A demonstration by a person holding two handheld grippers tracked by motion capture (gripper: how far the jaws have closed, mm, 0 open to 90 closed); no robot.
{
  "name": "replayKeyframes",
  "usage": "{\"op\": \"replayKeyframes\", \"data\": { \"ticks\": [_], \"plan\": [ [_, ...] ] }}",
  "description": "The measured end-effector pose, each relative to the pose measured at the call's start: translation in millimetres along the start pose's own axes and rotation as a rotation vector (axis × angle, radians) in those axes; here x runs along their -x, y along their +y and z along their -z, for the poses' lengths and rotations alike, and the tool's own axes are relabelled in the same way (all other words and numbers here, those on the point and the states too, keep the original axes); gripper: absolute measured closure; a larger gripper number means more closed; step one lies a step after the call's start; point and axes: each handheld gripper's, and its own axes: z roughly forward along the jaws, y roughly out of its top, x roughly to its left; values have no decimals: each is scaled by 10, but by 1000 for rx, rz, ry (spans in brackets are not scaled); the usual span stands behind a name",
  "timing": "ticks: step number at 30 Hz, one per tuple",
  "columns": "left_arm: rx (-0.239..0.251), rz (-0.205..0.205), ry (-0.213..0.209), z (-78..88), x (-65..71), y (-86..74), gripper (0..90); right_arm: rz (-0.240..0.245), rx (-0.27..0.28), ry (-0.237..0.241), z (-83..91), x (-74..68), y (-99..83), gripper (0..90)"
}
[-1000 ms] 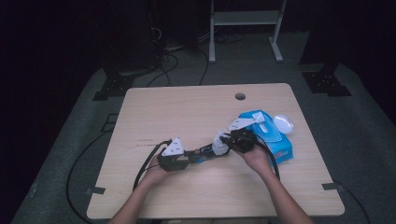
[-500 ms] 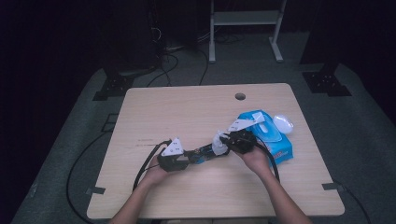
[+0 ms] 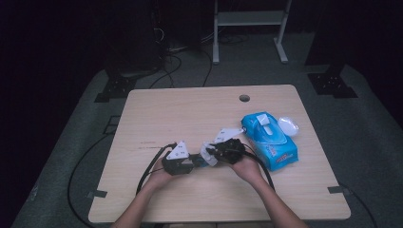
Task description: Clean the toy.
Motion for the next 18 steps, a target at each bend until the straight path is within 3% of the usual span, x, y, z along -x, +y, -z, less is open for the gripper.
{"op": "replayKeyframes", "data": {
  "ticks": [2, 9, 18],
  "plan": [
    [-1, 0, -1, 4, -2, -6, 695, 21, -8, -5, -11, -10, 18, 796],
    [-2, -2, -1, -24, -2, -6, 694, -49, -10, -43, 89, 197, -106, 796],
    [-16, 4, -5, -59, 11, -16, 689, -36, -10, -58, 80, 154, -101, 796]
  ]
}}
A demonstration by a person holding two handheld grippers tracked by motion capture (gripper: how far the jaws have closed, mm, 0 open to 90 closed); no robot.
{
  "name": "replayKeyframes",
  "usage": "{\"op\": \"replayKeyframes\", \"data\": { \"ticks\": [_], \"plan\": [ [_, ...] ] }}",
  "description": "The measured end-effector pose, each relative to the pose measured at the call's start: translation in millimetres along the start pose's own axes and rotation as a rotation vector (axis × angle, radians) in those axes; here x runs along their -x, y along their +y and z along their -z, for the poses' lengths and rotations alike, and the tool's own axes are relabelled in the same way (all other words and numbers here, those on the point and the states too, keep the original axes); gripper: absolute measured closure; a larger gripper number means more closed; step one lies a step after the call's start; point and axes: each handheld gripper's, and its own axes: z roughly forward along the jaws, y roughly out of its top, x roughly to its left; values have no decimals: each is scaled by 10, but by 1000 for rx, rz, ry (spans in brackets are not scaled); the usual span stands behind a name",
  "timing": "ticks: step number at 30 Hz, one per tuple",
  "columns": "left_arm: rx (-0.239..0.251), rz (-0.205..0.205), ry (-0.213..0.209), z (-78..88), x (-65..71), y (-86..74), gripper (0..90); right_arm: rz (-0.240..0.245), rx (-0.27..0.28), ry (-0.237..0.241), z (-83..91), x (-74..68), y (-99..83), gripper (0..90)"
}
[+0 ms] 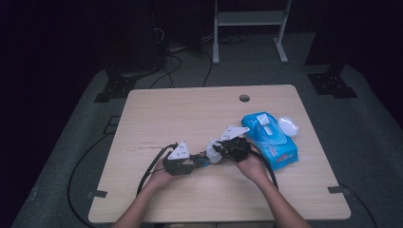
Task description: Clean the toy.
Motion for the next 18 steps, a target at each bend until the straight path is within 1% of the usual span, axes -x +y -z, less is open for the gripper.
{"op": "replayKeyframes", "data": {
  "ticks": [2, 5, 7, 9, 12, 14, 16, 17, 18],
  "plan": [
    [-16, -7, 5, -19, 6, -2, 685, 11, 0, 13, -21, -44, 21, 796],
    [-29, -10, 4, -47, 10, -6, 665, 33, -5, 10, -44, -94, 46, 795],
    [-48, -12, 3, -75, 21, 3, 634, 27, -5, 16, -47, -93, 47, 796],
    [-52, -20, 3, -87, 26, 11, 614, 19, -4, 21, -44, -85, 43, 796],
    [-56, -15, 9, -101, 29, 18, 609, 10, 5, 22, -48, -75, 31, 796],
    [-69, -7, 17, -114, 24, 23, 609, 7, 7, 21, -47, -79, 27, 796],
    [-95, -17, 26, -133, 29, 32, 595, 3, 8, 23, -46, -78, 23, 795],
    [-102, -21, 33, -153, 44, 38, 594, 3, 8, 24, -46, -74, 24, 796],
    [-105, -21, 31, -158, 46, 42, 588, 0, 9, 24, -49, -71, 24, 796]
  ]
}}
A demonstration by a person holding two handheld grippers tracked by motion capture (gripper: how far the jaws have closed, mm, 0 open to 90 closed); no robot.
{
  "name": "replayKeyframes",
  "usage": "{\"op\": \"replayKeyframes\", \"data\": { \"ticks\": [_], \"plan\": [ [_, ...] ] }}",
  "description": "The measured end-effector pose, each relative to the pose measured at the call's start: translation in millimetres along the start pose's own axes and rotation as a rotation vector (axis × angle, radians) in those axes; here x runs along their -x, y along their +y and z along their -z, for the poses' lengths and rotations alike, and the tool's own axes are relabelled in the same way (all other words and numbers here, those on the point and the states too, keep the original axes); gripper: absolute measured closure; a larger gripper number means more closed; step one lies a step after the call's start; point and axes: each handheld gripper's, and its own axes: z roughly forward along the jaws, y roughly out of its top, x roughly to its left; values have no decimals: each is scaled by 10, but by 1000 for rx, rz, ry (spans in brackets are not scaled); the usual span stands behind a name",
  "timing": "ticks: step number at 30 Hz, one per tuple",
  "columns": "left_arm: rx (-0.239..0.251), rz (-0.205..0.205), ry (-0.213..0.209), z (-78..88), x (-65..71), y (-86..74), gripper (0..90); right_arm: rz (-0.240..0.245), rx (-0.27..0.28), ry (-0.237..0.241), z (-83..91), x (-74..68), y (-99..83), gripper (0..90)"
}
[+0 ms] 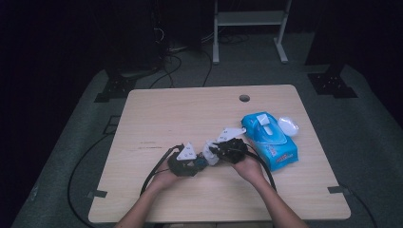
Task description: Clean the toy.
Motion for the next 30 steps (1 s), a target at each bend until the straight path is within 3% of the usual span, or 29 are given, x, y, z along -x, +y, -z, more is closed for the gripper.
{"op": "replayKeyframes", "data": {
  "ticks": [15, 19, 30],
  "plan": [
    [6, 0, 6, 19, 6, -4, 651, -11, 15, 12, -6, -11, -6, 796],
    [40, 2, 15, 49, 8, 7, 654, -12, 24, 7, 20, 6, -8, 796],
    [150, 3, 49, 182, 26, 72, 657, -70, 76, 2, 155, 126, -29, 797]
  ]
}}
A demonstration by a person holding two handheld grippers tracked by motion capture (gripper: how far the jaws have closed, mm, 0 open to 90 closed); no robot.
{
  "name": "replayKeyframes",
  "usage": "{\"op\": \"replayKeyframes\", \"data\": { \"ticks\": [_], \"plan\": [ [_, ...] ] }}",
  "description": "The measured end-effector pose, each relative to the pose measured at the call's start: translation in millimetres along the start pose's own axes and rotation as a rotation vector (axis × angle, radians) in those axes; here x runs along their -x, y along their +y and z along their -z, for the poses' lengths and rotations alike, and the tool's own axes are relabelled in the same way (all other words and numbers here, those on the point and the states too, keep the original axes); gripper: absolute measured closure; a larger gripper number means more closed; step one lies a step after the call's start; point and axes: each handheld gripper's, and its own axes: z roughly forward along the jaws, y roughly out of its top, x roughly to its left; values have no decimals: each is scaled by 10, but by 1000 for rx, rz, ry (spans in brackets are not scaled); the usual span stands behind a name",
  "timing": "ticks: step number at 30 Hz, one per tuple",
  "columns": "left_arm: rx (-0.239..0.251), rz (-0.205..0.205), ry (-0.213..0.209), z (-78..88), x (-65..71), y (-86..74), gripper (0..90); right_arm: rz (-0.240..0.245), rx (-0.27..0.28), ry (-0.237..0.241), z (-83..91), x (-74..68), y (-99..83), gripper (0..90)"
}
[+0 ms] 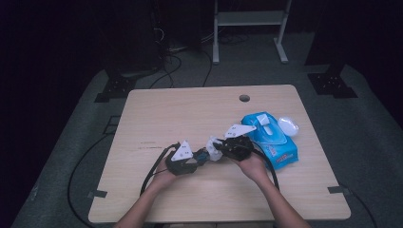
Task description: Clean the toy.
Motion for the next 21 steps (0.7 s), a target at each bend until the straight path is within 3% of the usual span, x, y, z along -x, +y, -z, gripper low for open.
{"op": "replayKeyframes", "data": {
  "ticks": [10, 13, 15, 21],
  "plan": [
    [99, 7, 28, 153, -23, 84, 663, -66, 44, 11, 85, 70, 2, 798],
    [162, 14, 12, 207, -6, 131, 706, -86, 56, 14, 95, 86, 3, 798],
    [165, 2, 15, 226, 14, 176, 709, -95, 58, 38, 85, 78, 6, 799],
    [150, -2, 14, 200, 6, 134, 710, -79, 48, 33, 51, 45, 16, 798]
  ]
}}
